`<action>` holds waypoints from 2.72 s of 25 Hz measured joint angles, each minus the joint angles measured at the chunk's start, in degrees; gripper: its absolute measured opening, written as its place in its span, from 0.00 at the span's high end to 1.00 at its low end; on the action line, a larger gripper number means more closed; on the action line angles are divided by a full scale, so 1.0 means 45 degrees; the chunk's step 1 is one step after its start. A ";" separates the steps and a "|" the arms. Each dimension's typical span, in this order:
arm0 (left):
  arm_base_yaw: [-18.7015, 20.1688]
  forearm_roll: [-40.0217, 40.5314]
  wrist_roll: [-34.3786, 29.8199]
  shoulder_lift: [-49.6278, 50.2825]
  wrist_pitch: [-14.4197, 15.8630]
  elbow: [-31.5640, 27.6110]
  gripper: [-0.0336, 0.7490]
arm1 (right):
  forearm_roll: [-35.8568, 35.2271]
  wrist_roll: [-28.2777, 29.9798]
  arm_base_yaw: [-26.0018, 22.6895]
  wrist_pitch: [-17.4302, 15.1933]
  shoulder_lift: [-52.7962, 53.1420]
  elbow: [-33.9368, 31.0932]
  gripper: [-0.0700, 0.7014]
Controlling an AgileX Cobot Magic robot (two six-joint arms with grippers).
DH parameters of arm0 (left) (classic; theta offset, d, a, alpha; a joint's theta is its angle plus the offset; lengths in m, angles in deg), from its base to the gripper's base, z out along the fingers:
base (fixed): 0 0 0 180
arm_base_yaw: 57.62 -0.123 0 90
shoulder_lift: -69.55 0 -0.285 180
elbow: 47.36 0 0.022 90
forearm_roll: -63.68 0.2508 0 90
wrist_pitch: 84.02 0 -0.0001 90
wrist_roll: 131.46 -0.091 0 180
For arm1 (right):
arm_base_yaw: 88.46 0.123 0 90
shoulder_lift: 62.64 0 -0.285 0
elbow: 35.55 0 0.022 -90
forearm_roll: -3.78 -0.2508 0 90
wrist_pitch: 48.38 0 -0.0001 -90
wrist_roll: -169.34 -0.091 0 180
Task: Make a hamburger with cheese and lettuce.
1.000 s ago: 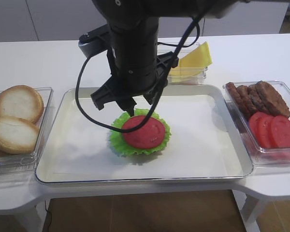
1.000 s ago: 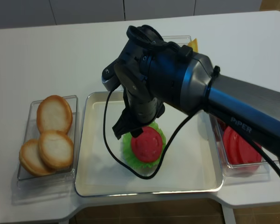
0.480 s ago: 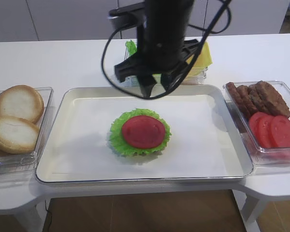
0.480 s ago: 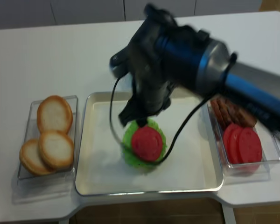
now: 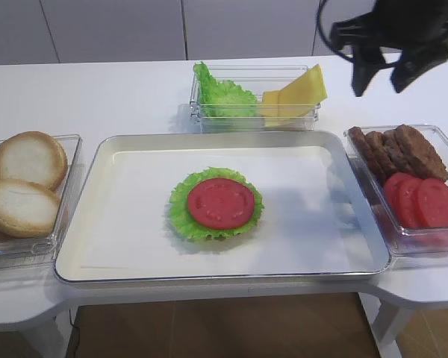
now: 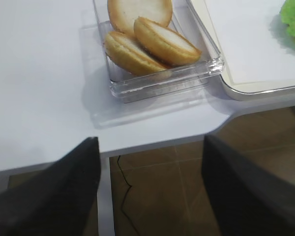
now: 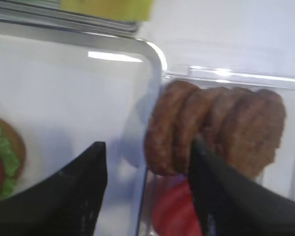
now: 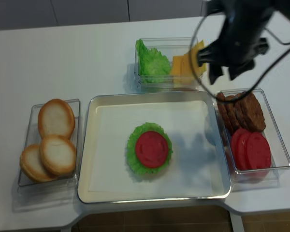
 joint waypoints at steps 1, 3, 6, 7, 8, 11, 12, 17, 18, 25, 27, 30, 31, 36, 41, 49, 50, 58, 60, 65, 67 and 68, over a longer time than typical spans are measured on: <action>0.0000 0.0000 0.0000 0.0000 0.0000 0.0000 0.35 | -0.0074 0.0057 -0.0422 0.0092 0.0326 -0.0308 0.37; 0.0000 0.0000 0.0000 0.0000 0.0000 0.0000 0.35 | -0.0337 0.0277 -0.1226 0.0314 0.0998 -0.1169 0.35; 0.0000 0.0000 0.0000 0.0000 0.0000 0.0000 0.35 | -0.0873 0.0532 -0.2378 0.0602 0.2228 -0.2407 0.28; 0.0000 0.0000 0.0000 0.0000 0.0000 0.0000 0.35 | -0.0932 0.0621 -0.2678 0.0669 0.2716 -0.2823 0.26; 0.0000 0.0000 0.0000 0.0000 0.0000 0.0000 0.35 | -0.0989 0.0709 -0.2905 0.0669 0.3212 -0.3157 0.25; 0.0000 0.0000 0.0000 0.0000 0.0000 0.0000 0.35 | -0.1017 0.1027 -0.3159 0.0721 0.4668 -0.4234 0.23; 0.0000 0.0000 0.0000 0.0000 0.0000 0.0000 0.35 | -0.0988 0.1095 -0.3191 0.0721 0.5092 -0.4607 0.22; 0.0000 0.0000 0.0000 0.0000 0.0000 0.0000 0.35 | -0.0988 0.1305 -0.3218 0.0747 0.7704 -0.6450 0.22; 0.0000 0.0000 0.0000 0.0000 0.0000 0.0000 0.35 | -0.1053 0.1326 -0.3218 0.0722 0.8248 -0.6810 0.22; 0.0000 0.0000 0.0000 0.0000 0.0000 0.0000 0.35 | -0.1595 0.1400 -0.3246 0.0645 1.2207 -0.9081 0.22; 0.0000 0.0000 0.0000 0.0000 0.0000 0.0000 0.35 | -0.1595 0.1483 -0.3246 0.0645 1.3448 -0.9634 0.22; 0.0000 0.0000 0.0000 0.0000 0.0000 0.0000 0.35 | -0.1595 0.1885 -0.3246 0.0586 1.5262 -1.0259 0.22; 0.0000 0.0000 0.0000 0.0000 0.0000 0.0000 0.35 | -0.1595 0.1971 -0.3246 0.0558 1.5856 -1.0473 0.22; 0.0000 0.0000 0.0000 0.0000 0.0000 0.0000 0.35 | -0.1595 0.2076 -0.3246 -0.0089 1.8225 -1.1318 0.22; 0.0000 0.0000 0.0000 0.0000 0.0000 0.0000 0.35 | -0.1664 0.2191 -0.3246 -0.0788 2.0120 -1.2053 0.22; 0.0000 0.0000 0.0000 0.0000 0.0000 0.0000 0.35 | -0.2157 0.2817 -0.3246 -0.0926 2.1944 -1.3286 0.22; 0.0000 0.0000 0.0000 0.0000 0.0000 0.0000 0.35 | -0.2174 0.2817 -0.3246 -0.0950 2.1944 -1.3374 0.22; 0.0000 0.0000 0.0000 0.0000 0.0000 0.0000 0.35 | -0.2282 0.2837 -0.3251 0.0212 2.1962 -1.3686 0.22; 0.0000 0.0000 0.0000 0.0000 0.0000 0.0000 0.35 | -0.2256 0.2837 -0.3251 0.0578 2.1962 -1.3896 0.22; 0.0000 0.0000 0.0000 0.0000 0.0000 0.0000 0.35 | -0.2206 0.2837 -0.3251 0.0881 2.1962 -1.4102 0.23; 0.0000 0.0000 0.0000 0.0000 0.0000 0.0000 0.35 | -0.2206 0.2837 -0.3251 0.0881 2.1962 -1.4100 0.23; 0.0000 0.0000 0.0000 0.0000 0.0000 0.0000 0.35 | -0.2188 0.2837 -0.3251 0.0881 2.1962 -1.4100 0.23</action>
